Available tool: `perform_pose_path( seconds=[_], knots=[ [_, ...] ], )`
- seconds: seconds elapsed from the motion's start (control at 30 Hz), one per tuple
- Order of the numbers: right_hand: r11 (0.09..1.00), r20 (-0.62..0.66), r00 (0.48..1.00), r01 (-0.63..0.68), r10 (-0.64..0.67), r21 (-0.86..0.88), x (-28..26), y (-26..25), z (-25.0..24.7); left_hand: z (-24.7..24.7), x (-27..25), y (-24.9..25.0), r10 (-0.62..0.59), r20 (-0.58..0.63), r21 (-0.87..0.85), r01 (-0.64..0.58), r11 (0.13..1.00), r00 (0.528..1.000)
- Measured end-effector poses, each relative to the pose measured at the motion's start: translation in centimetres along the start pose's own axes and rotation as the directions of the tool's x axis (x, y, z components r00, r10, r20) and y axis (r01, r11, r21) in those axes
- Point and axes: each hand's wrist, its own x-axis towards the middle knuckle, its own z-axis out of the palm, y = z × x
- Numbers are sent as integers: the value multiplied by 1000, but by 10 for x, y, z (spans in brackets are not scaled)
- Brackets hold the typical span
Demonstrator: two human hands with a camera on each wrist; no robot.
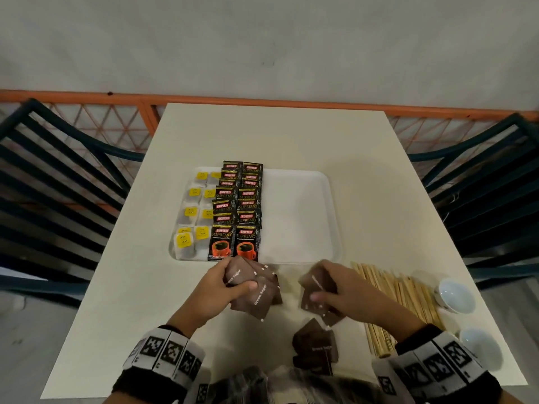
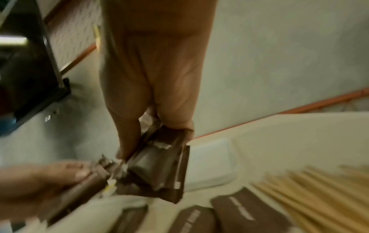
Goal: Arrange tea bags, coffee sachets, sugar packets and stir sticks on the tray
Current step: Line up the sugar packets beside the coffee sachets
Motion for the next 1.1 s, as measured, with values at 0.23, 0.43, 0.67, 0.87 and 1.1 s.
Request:
perform_pose_path(
  seconds=[0.23, 0.43, 0.67, 0.87, 1.1],
  knots=[
    [636, 4, 999, 27, -47, 771, 40, -45, 10, 6, 5, 23, 78, -75, -224, -93, 970, 994],
    [518, -90, 996, 83, -11, 851, 69, -60, 32, 3, 13, 32, 127, -157, -299, -169, 939, 979],
    [611, -150, 980, 38, 133, 791, 85, -66, 51, 11, 21, 31, 51, -205, -371, -126, 920, 977],
    [472, 54, 991, -104, 119, 875, 83, -71, 55, 16, 29, 36, 4, -239, -325, -84, 942, 971],
    [416, -10, 989, -53, 148, 908, 87, -70, 52, 18, 32, 44, -51, -131, -418, -9, 908, 990]
  ],
)
